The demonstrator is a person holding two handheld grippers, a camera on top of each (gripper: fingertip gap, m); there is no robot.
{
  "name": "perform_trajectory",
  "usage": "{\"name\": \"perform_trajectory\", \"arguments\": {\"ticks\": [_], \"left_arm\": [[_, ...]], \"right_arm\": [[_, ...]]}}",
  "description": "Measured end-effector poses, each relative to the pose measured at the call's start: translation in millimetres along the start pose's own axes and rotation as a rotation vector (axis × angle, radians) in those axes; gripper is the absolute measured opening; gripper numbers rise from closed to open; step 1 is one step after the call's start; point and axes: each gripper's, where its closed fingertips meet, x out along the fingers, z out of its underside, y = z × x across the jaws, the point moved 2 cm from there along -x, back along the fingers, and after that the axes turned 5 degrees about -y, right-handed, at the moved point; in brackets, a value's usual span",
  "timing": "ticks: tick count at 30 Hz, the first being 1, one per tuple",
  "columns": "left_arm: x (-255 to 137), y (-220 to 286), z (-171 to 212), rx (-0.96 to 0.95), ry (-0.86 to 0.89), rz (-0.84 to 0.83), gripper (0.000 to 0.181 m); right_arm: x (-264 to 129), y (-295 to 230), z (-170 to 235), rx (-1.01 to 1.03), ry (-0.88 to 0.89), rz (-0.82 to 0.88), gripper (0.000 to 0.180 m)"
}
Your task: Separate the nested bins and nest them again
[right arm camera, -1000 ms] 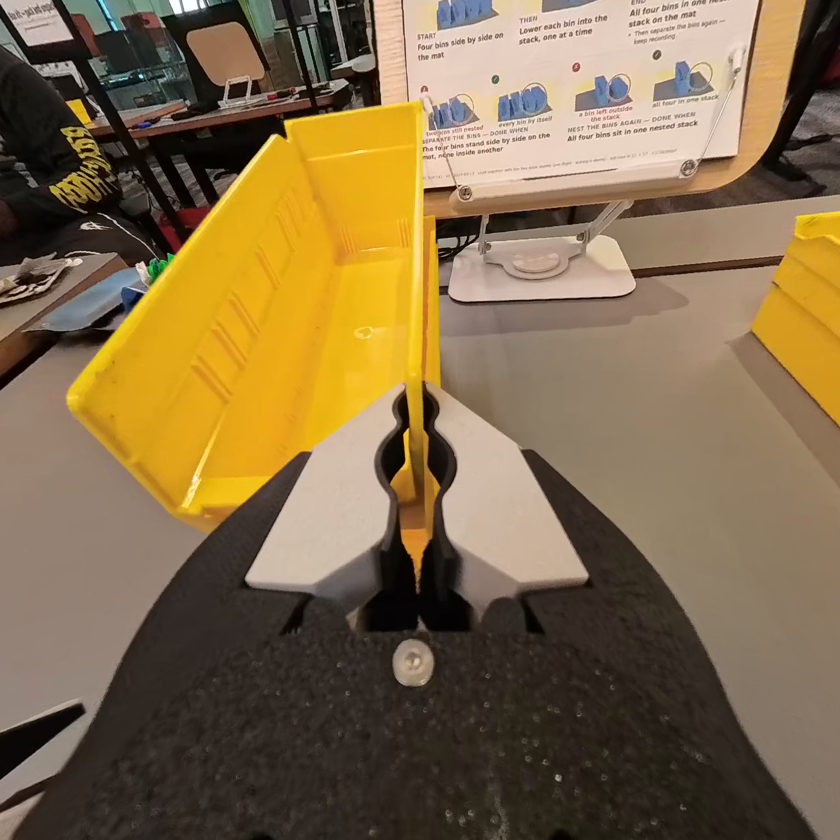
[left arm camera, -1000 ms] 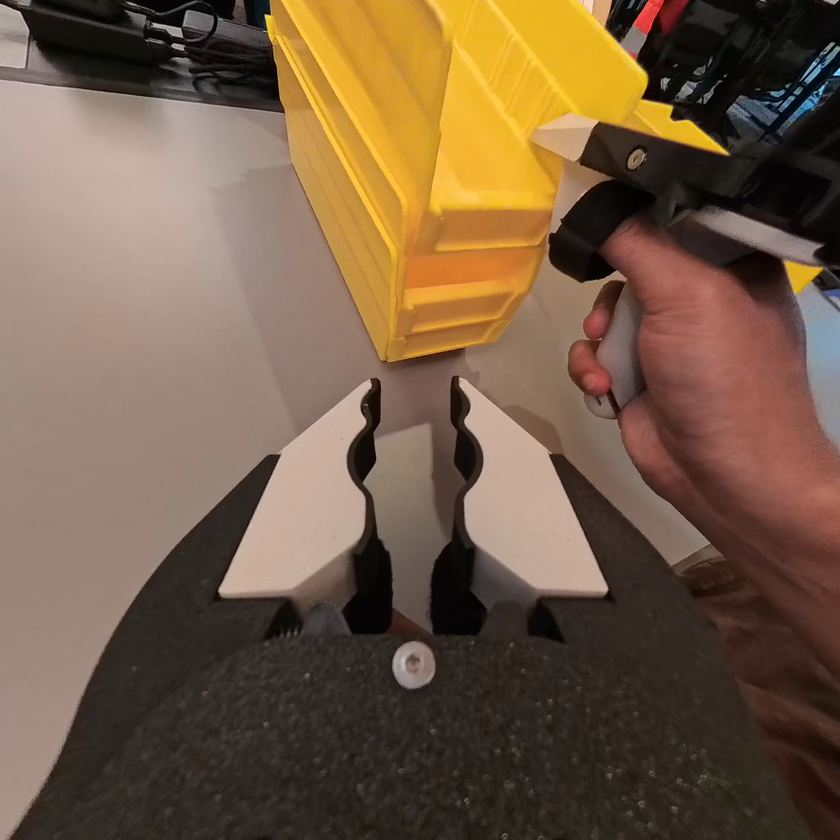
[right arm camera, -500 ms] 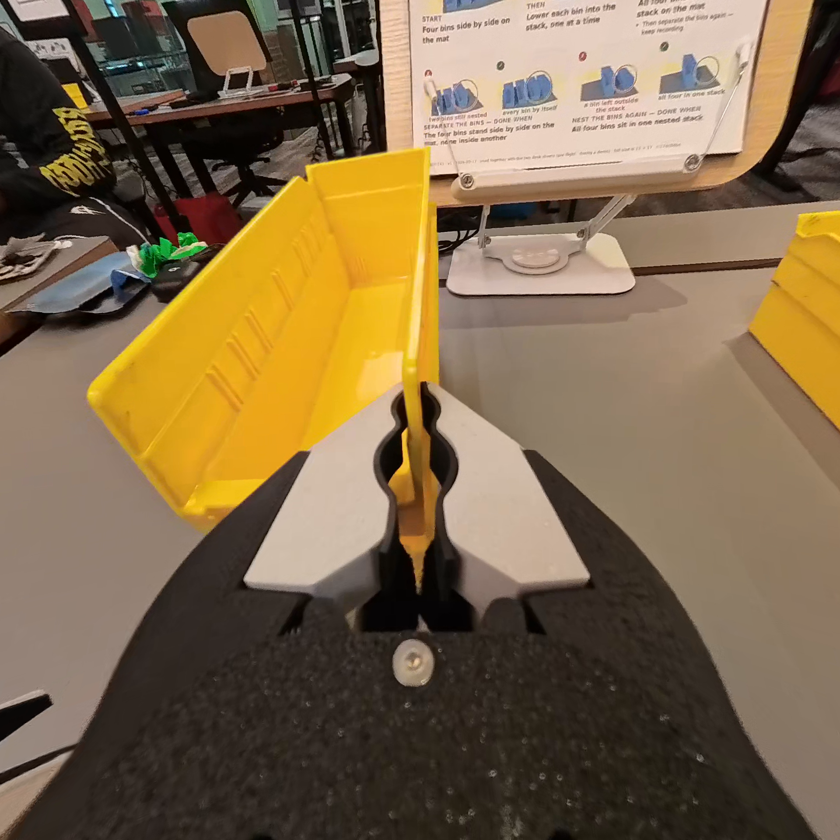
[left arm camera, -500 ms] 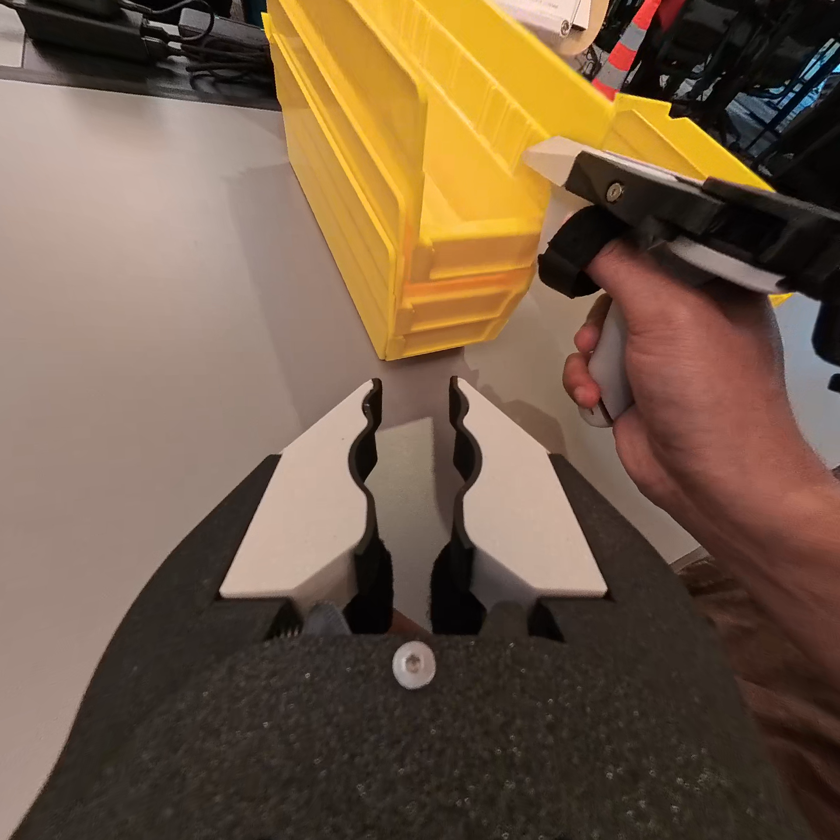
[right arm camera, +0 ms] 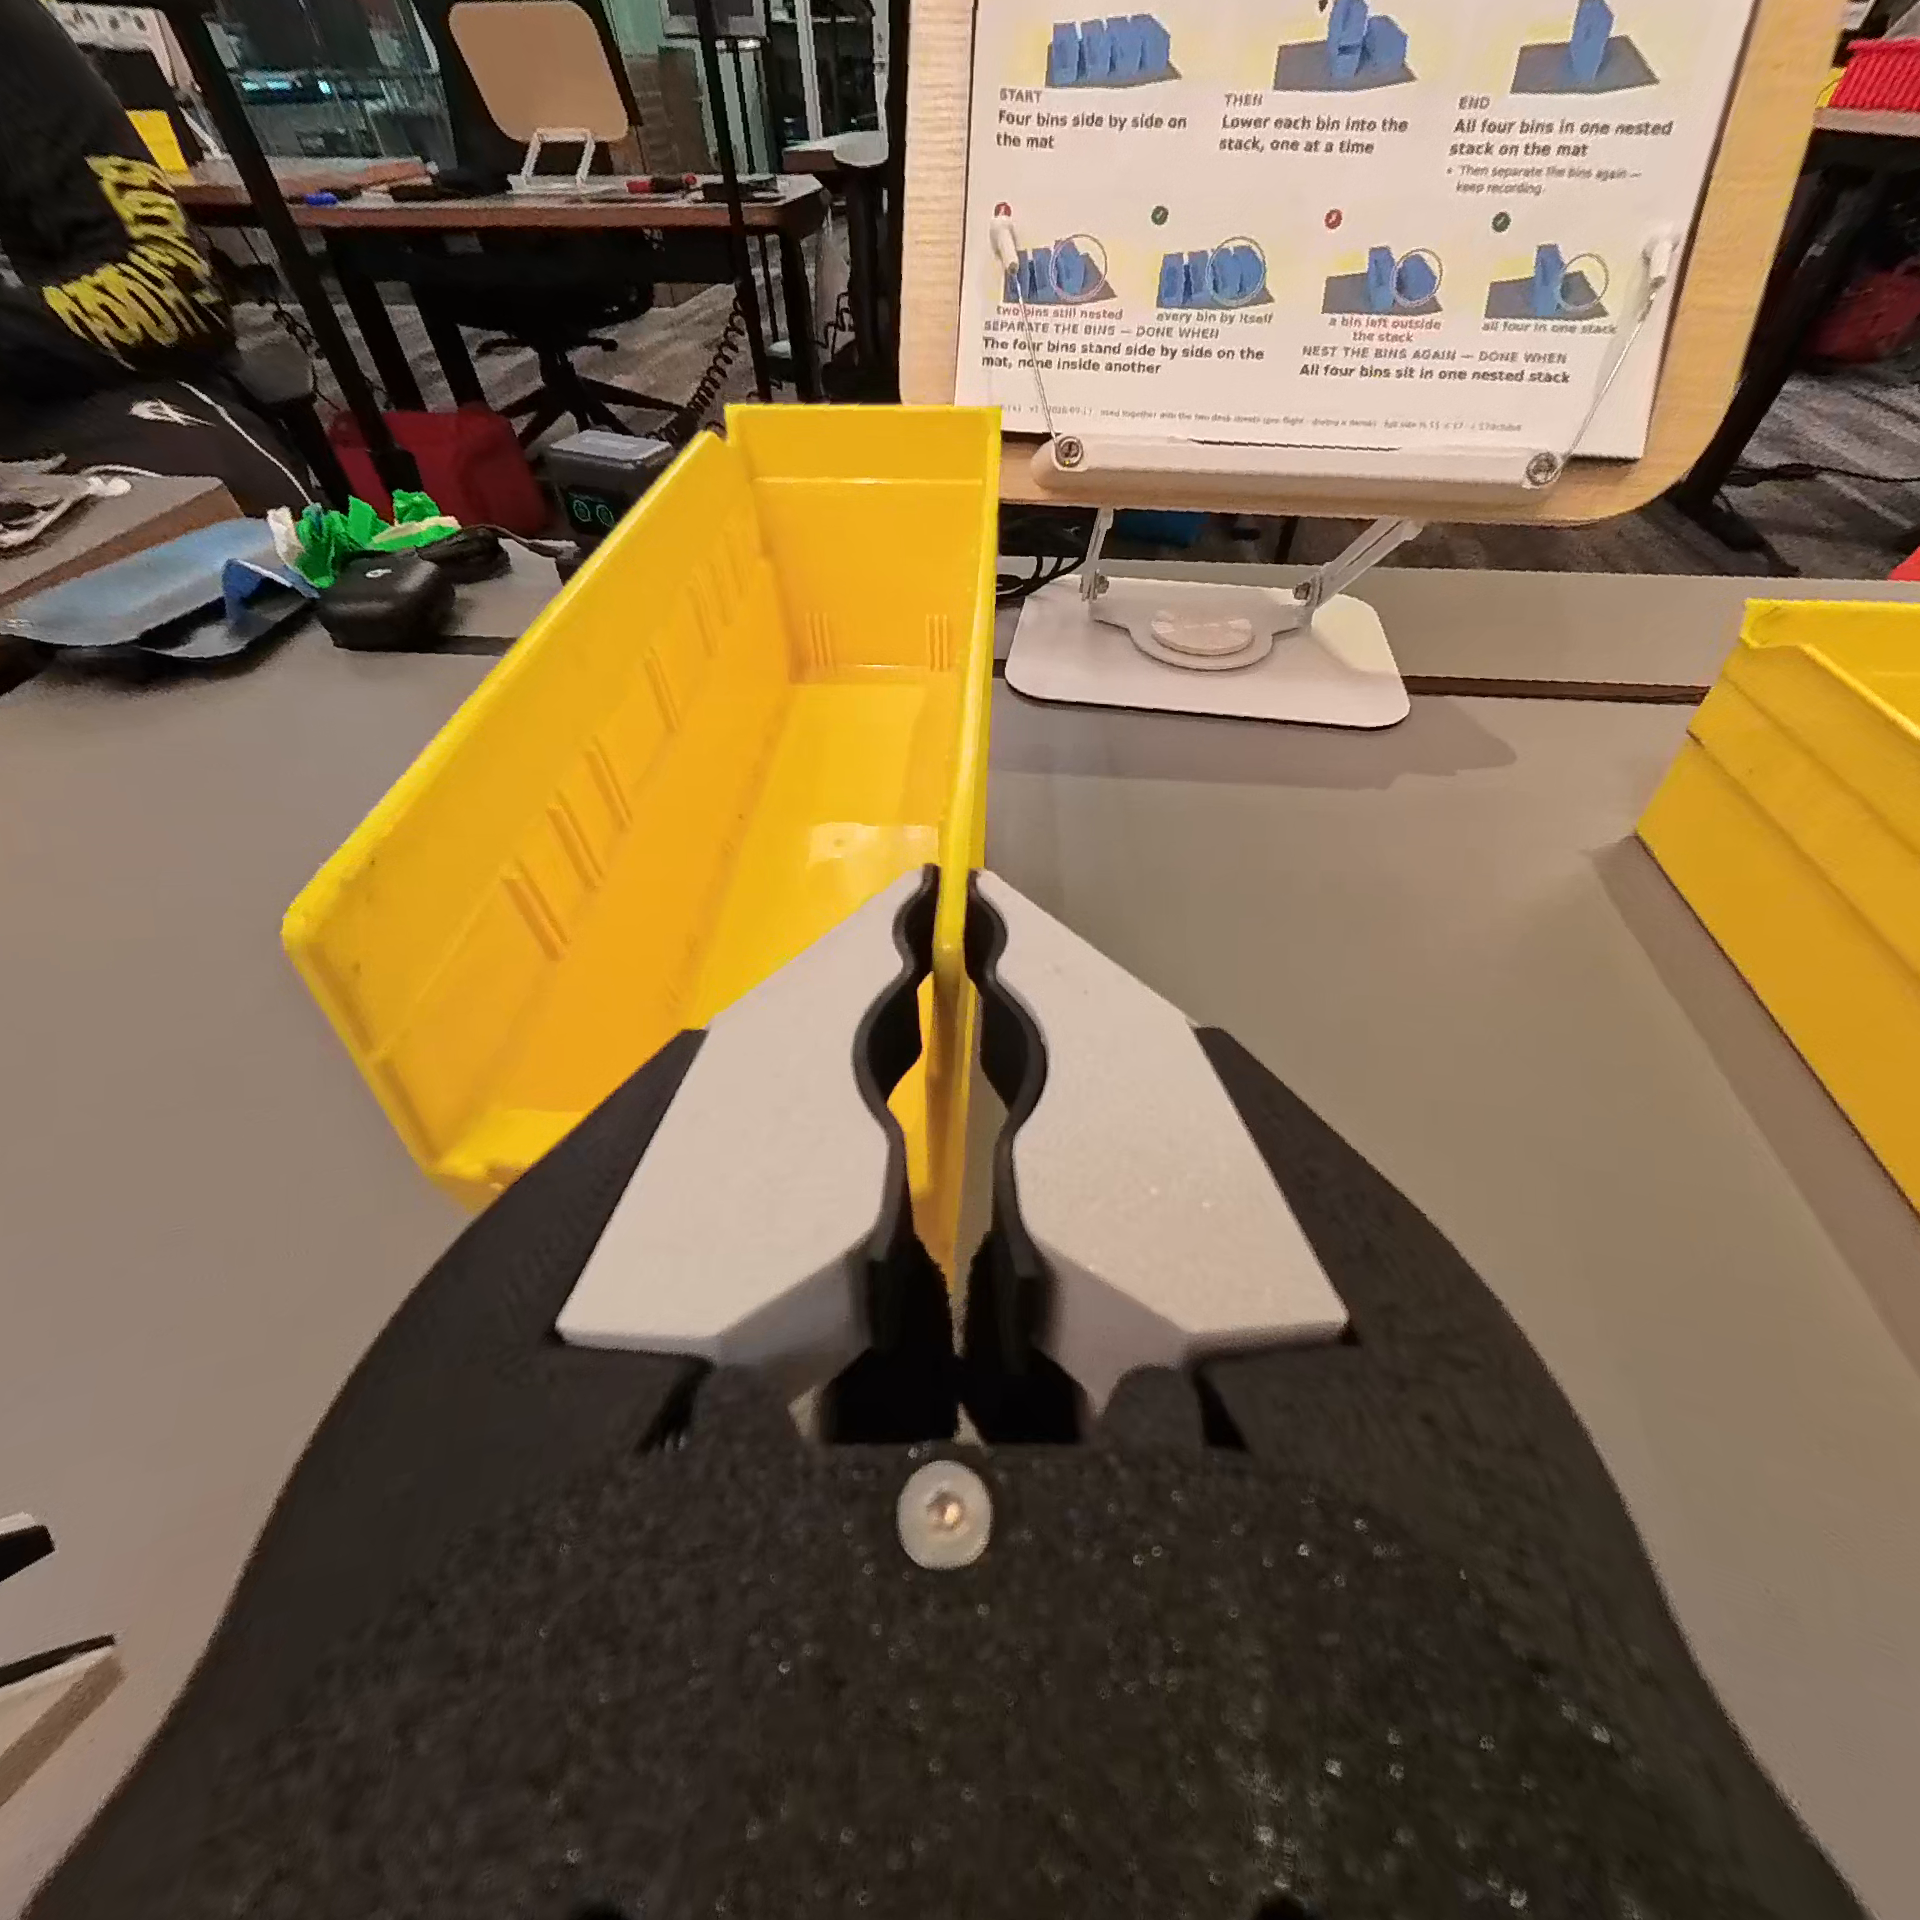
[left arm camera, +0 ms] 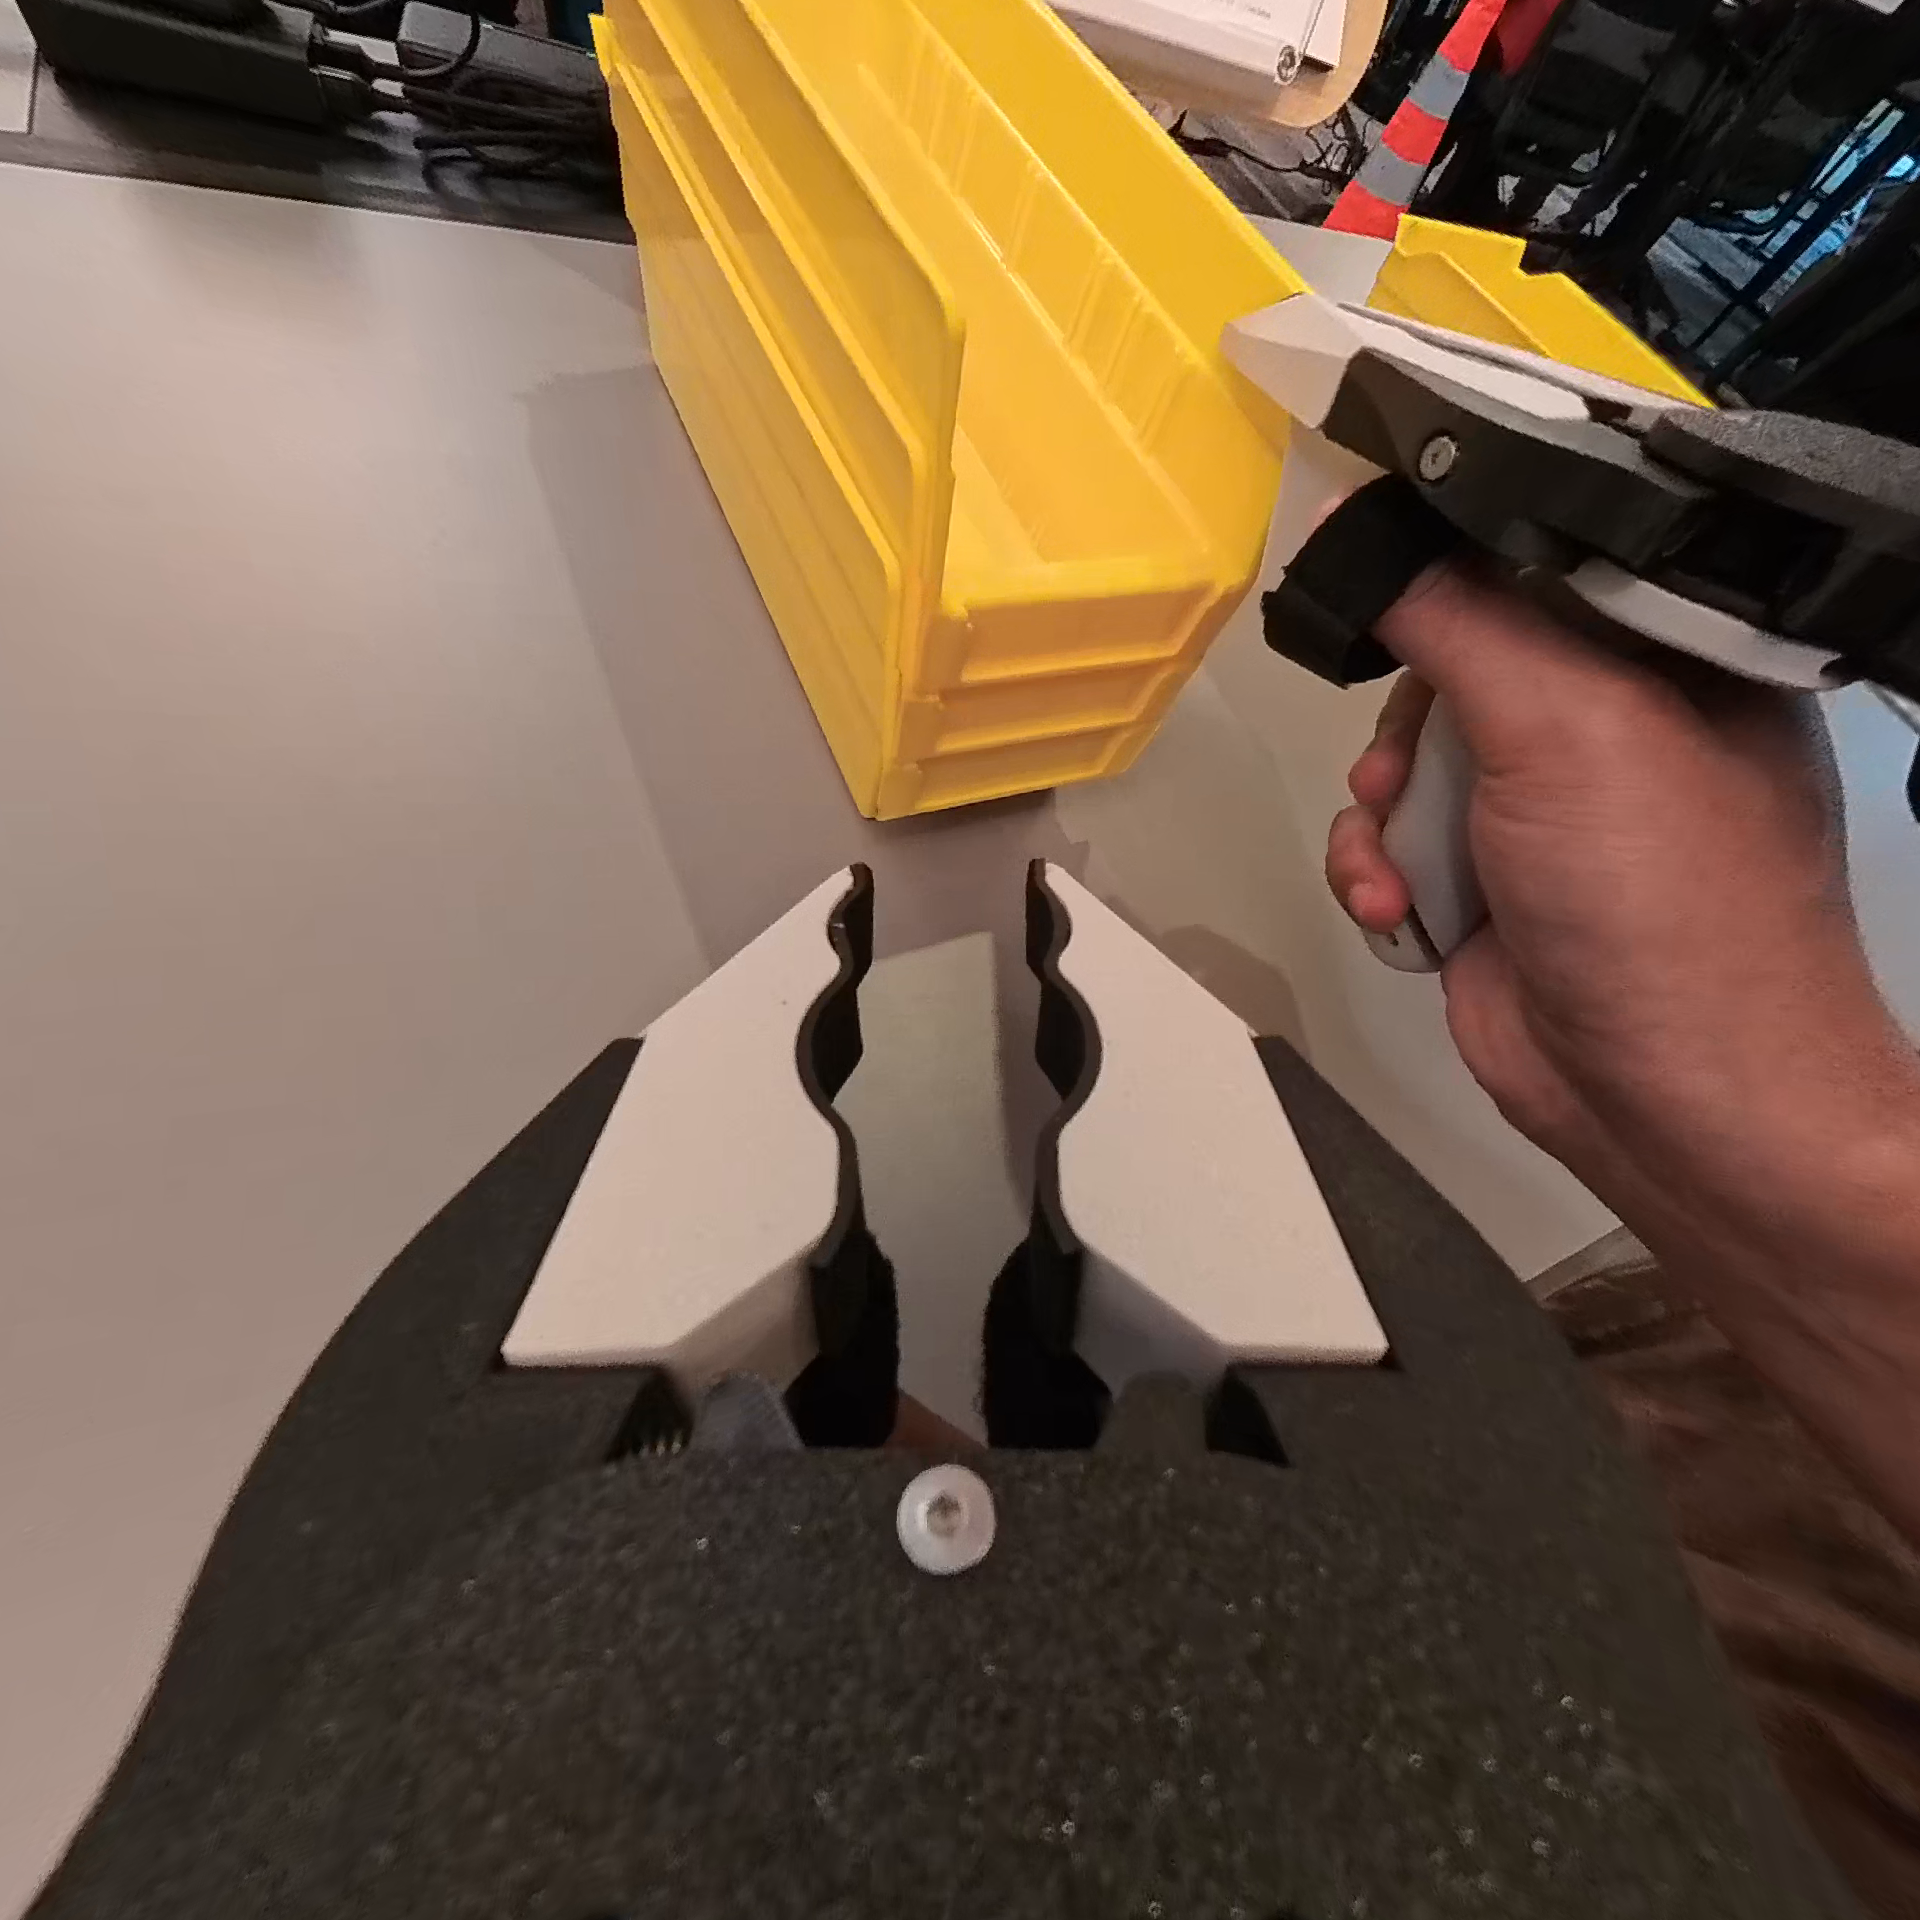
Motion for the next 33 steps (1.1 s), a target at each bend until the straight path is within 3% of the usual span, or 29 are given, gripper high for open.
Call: {"name": "perform_trajectory", "arguments": {"ticks": [6, 10, 13, 15, 20, 24, 30, 33], "left_arm": [[-0.6, 1.1, 0.0, 0.007, -0.001, 0.003, 0.027], [0.9, 2.8, 2.8, -0.001, -0.012, 0.021, 0.027], [2.5, 2.6, 5.7, -0.013, -0.025, 0.029, 0.027], [3.4, 2.4, 6.0, -0.024, -0.029, 0.035, 0.027], [7.2, 5.2, 6.5, -0.053, -0.044, 0.054, 0.029], [11.1, 7.3, 2.6, -0.039, -0.039, 0.047, 0.031], [11.6, 7.3, 1.4, -0.048, -0.033, 0.052, 0.03], [9.7, 5.2, -1.9, -0.046, -0.009, 0.043, 0.028]], "right_arm": [[2.6, 0.3, 4.2, 0.012, -0.076, -0.016, 0.003], [-22.1, 5.1, -11.8, -0.018, -0.05, -0.139, 0.028], [-46.0, 28.9, -12.5, -0.028, -0.212, -0.283, 0.059], [-52.3, 69.7, -12.2, -0.083, -0.339, -0.307, 0.075], [-12.2, 246.8, -33.2, -0.243, -0.548, 0.019, 0.093], [27.9, 308.4, -8.5, -0.08, -0.877, -0.086, 0.139], [74.1, 339.2, 17.2, -0.008, -1.084, 0.004, 0.141], [85.9, 339.9, 24.4, -0.002, -1.115, 0.034, 0.117]]}}
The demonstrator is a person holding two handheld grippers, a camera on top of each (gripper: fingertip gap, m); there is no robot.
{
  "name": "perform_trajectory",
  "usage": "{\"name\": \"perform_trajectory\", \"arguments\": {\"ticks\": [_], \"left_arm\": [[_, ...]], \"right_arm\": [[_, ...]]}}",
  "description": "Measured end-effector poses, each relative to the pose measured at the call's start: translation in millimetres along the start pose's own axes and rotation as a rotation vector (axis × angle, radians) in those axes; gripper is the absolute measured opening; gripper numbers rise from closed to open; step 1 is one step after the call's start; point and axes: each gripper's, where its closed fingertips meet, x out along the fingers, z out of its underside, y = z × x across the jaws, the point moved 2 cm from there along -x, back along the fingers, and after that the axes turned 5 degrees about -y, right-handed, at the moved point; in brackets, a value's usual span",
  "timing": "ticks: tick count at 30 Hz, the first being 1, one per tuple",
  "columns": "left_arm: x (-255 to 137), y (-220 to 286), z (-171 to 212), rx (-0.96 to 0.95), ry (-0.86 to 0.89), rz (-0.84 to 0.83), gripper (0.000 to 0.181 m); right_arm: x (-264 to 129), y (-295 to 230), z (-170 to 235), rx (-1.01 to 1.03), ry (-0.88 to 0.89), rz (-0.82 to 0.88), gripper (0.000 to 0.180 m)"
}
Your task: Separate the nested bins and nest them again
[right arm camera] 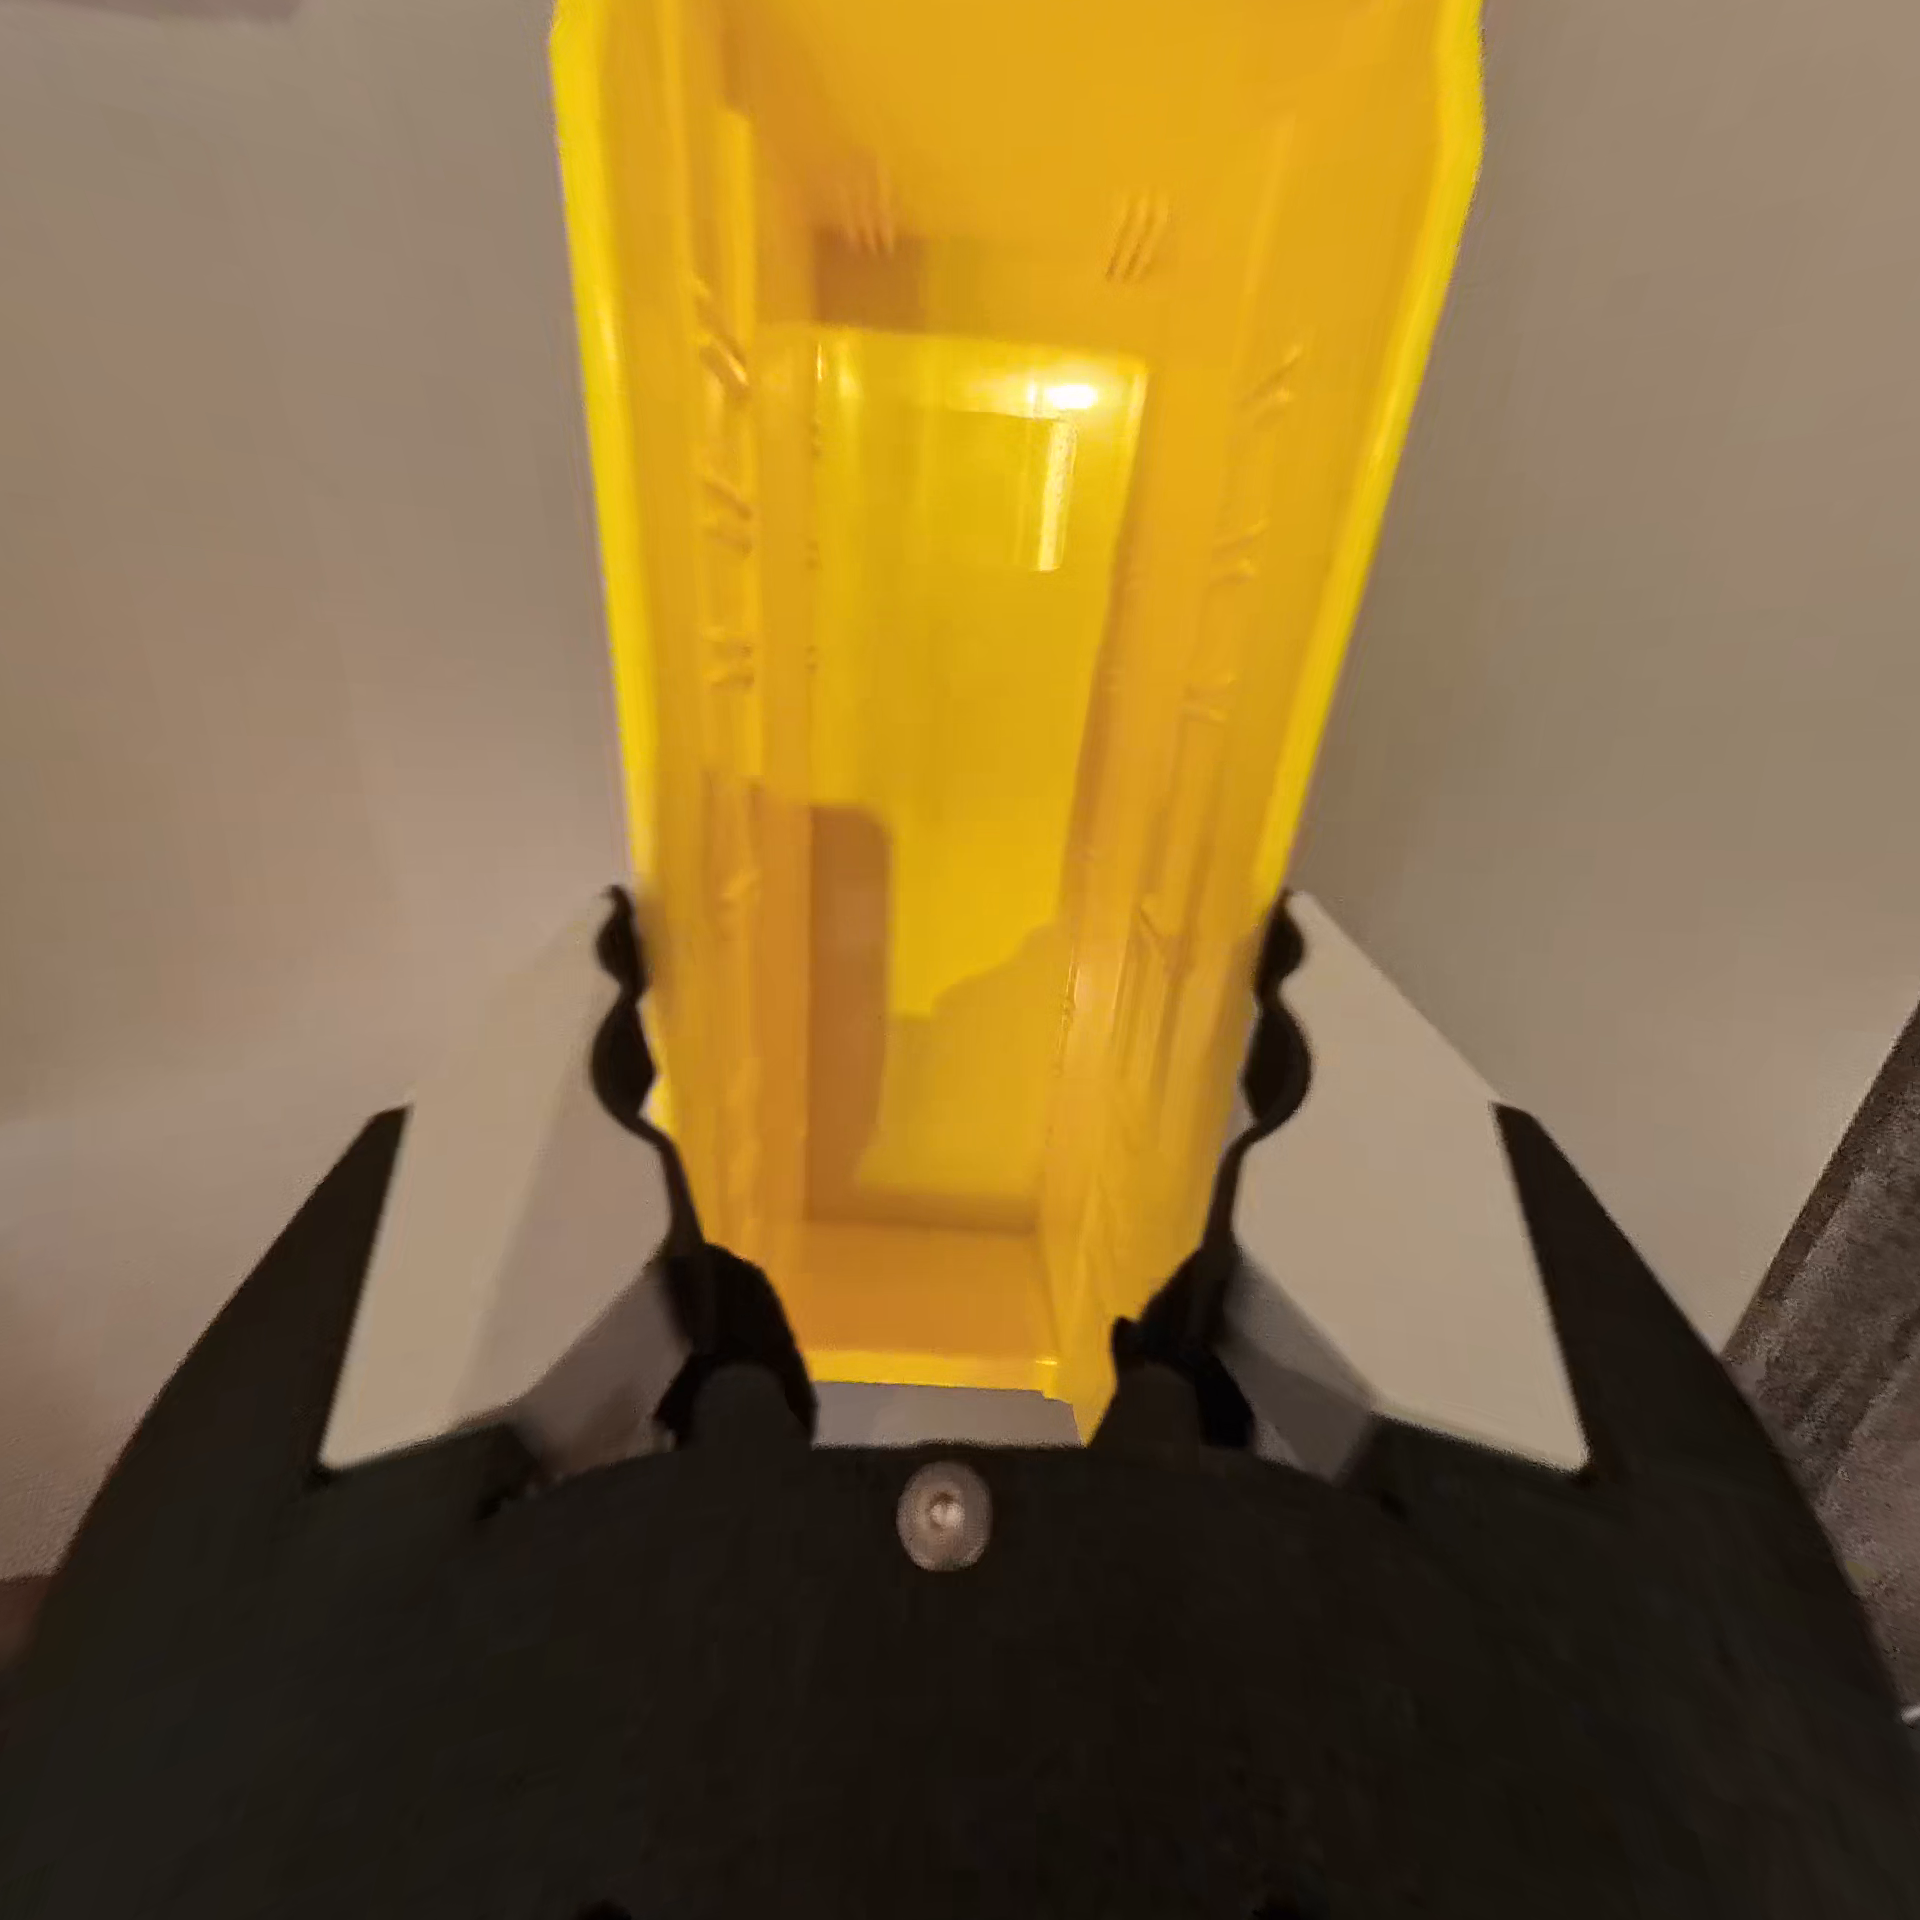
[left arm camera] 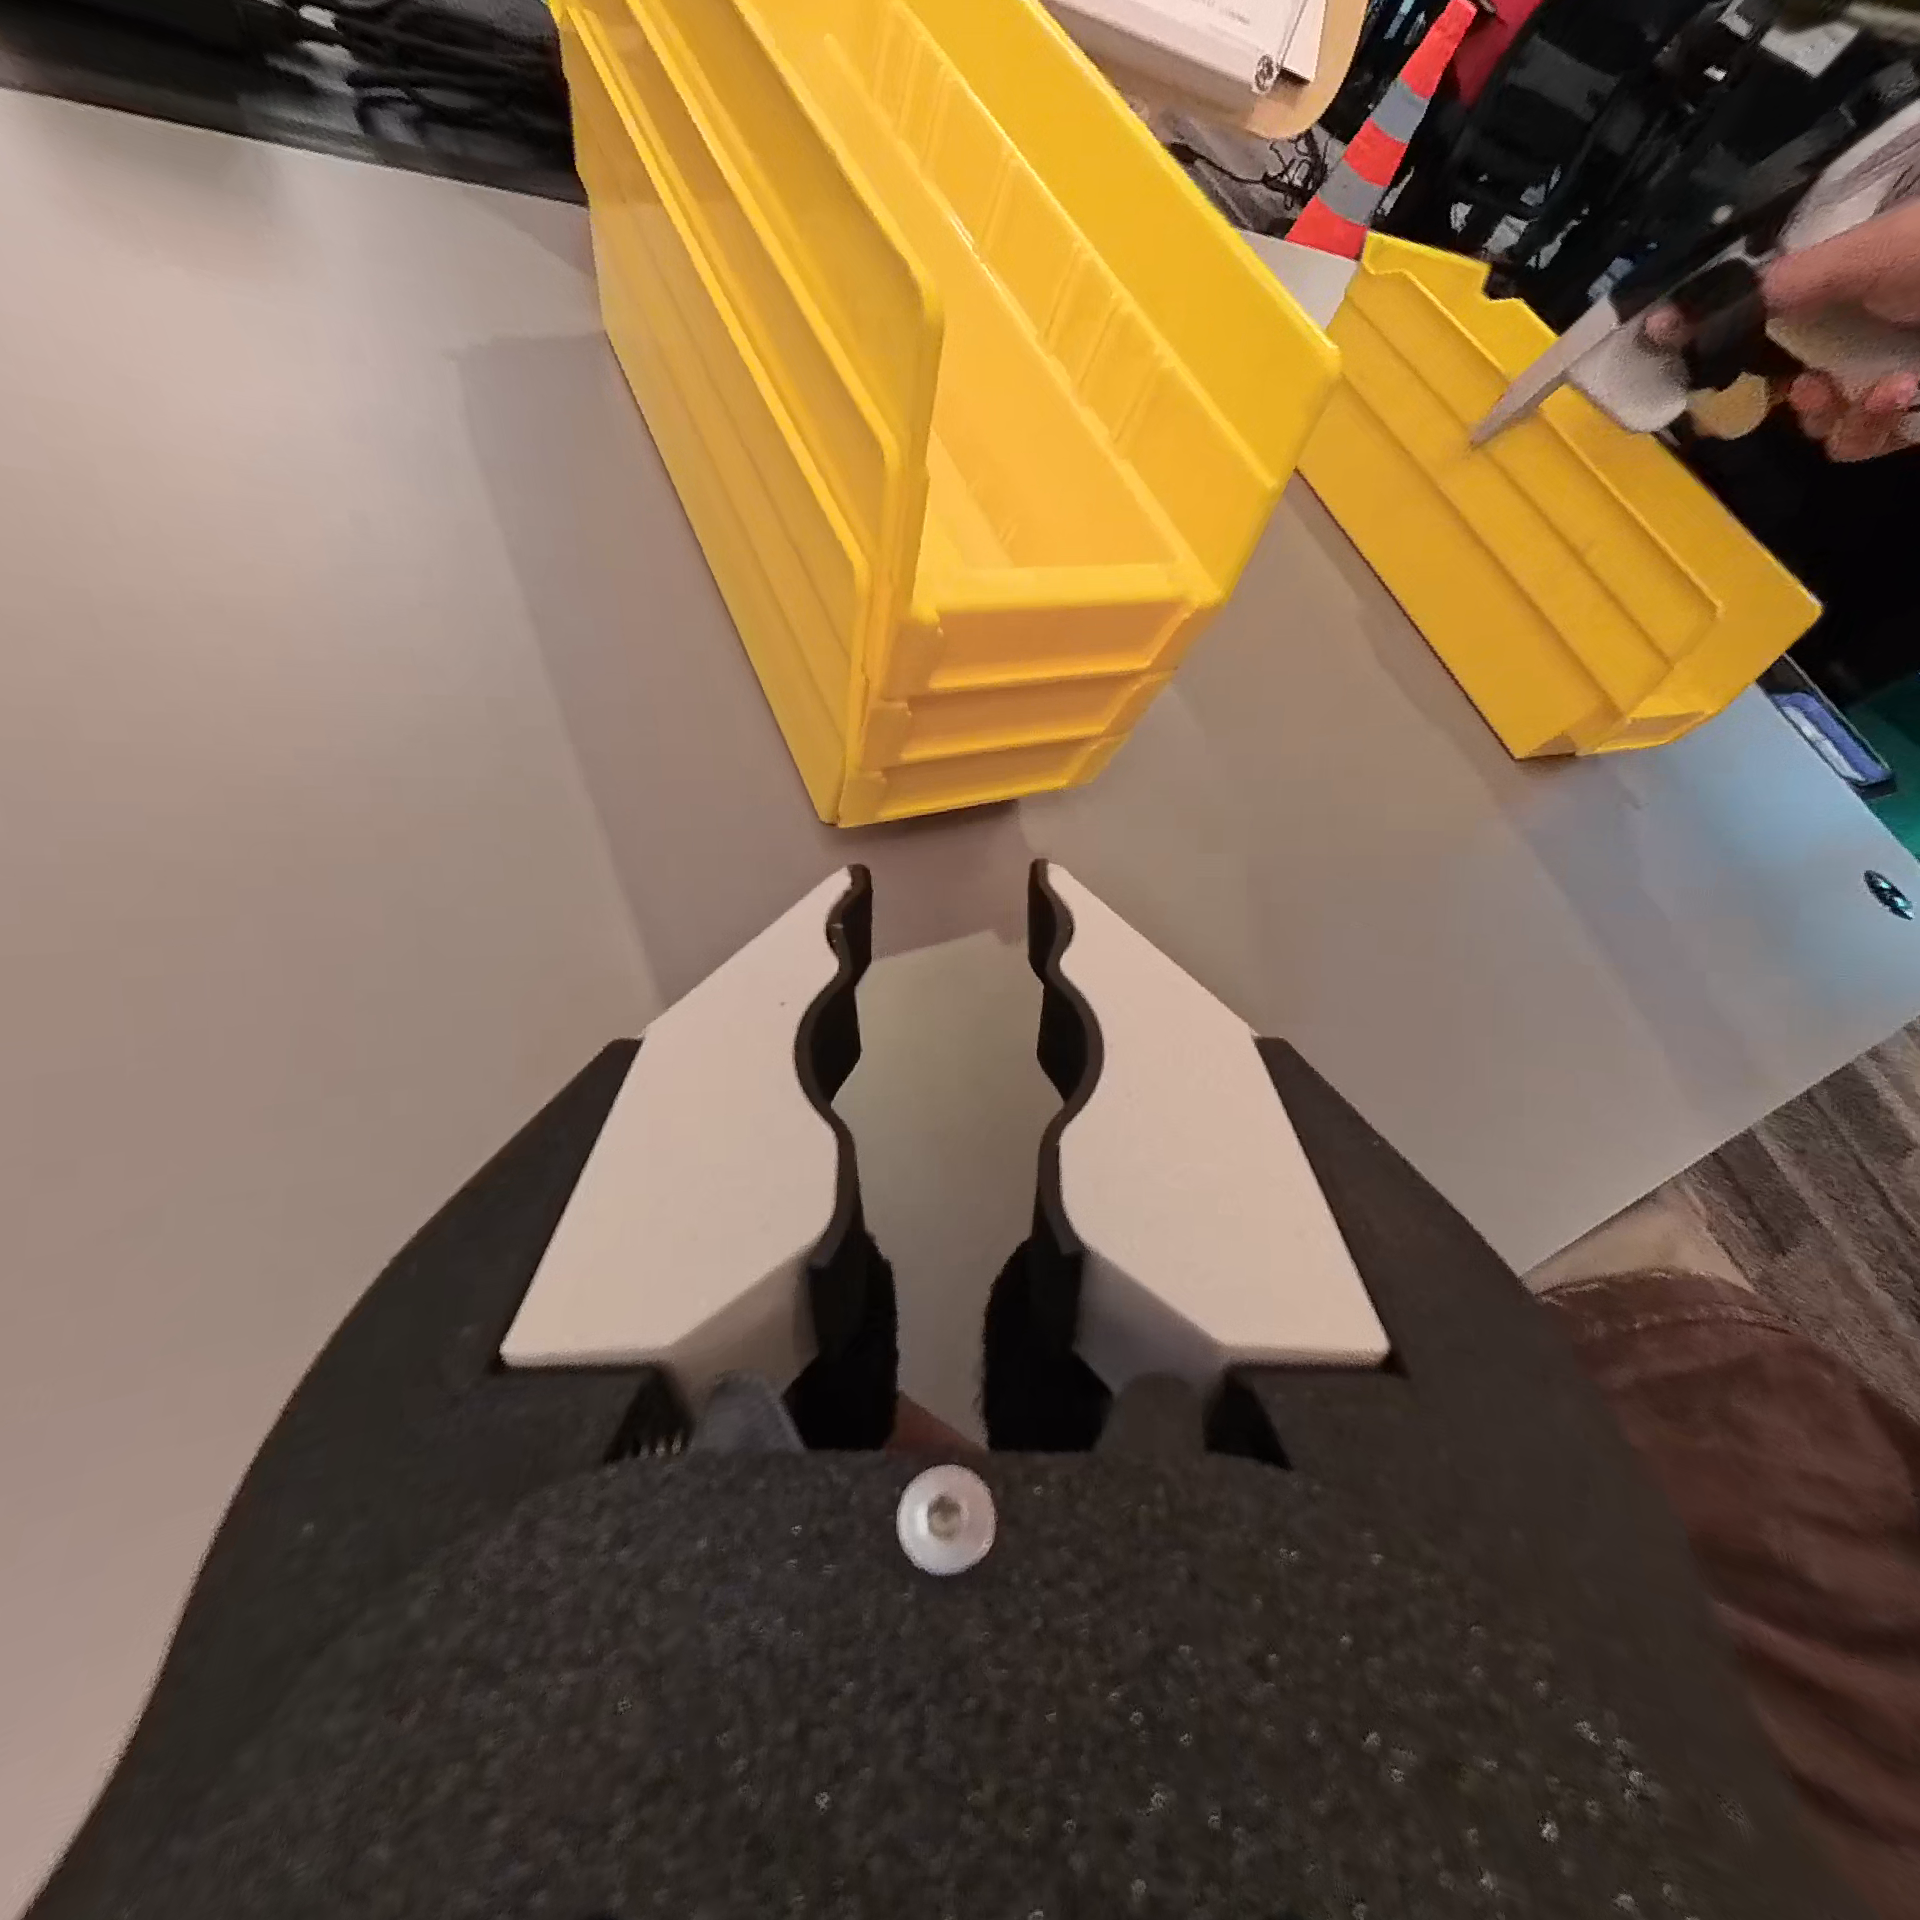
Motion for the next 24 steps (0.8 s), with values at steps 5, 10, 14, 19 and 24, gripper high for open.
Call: {"name": "perform_trajectory", "arguments": {"ticks": [5, 10, 14, 19, 24], "left_arm": [[-1.5, -6.3, -2.9, 0.003, 0.008, -0.011, 0.027], [-2.8, -14.6, -9.7, 0.018, 0.022, -0.039, 0.027], [-8.0, -20.9, -18.2, 0.003, 0.049, -0.043, 0.026], [-6.0, -19.5, -22.5, 0.025, 0.056, -0.053, 0.026], [-4.2, -8.5, -17.7, 0.052, 0.041, -0.03, 0.026]], "right_arm": [[-16.9, 1.2, 4.2, 0.015, -0.027, 0.065, 0.098], [-91.3, -28.8, -13.8, 0.046, 0.049, 0.035, 0.097], [-170.1, -90.2, -47.2, 0.004, 0.122, 0.029, 0.098], [-229.0, -196.1, -77.8, 0.015, 0.166, -0.06, 0.098], [-212.7, -294.7, -84.2, -0.049, 0.096, -0.071, 0.099]]}}
